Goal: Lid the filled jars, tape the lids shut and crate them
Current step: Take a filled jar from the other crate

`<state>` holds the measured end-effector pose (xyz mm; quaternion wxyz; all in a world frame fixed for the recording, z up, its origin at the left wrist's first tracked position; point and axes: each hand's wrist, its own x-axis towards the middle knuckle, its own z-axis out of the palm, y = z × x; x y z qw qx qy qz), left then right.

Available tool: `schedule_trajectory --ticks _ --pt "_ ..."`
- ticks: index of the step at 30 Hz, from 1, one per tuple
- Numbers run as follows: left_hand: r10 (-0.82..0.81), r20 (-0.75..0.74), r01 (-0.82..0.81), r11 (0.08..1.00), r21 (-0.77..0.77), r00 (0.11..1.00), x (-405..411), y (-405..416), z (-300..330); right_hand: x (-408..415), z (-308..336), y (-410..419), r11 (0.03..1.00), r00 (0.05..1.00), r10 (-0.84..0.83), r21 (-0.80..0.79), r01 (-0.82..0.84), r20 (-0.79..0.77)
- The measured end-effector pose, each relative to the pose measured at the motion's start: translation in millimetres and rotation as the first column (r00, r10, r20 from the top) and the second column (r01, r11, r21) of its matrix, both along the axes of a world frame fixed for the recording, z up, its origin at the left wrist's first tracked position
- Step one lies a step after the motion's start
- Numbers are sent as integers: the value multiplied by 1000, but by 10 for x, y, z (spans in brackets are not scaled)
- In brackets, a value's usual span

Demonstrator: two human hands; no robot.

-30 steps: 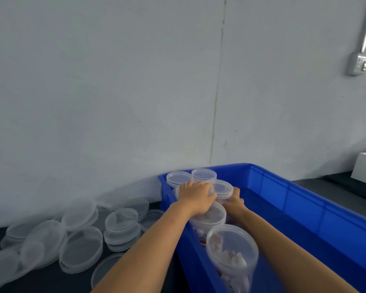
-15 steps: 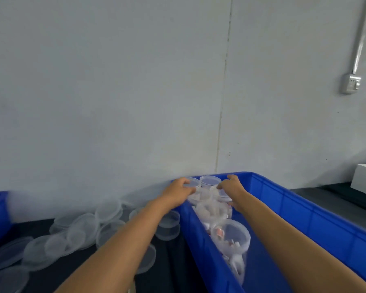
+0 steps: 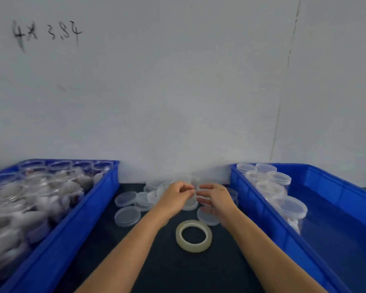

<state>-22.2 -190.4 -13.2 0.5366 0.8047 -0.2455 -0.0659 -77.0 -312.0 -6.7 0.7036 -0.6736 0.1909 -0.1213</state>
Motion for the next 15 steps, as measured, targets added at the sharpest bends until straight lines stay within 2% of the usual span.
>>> schedule_trajectory --ticks 6,10,13,15 --pt "206 23 -207 977 42 978 -242 947 -284 18 -211 844 966 972 235 -119 -231 22" --pt "303 172 -334 922 195 937 -241 1487 -249 117 -180 1301 890 922 388 -264 -372 10" --pt "336 282 -416 856 306 899 -140 1804 -186 246 -182 1613 864 894 447 -267 -427 19" --pt "356 295 -447 824 349 887 -62 1968 -168 343 -218 1807 860 886 463 -252 -444 17"
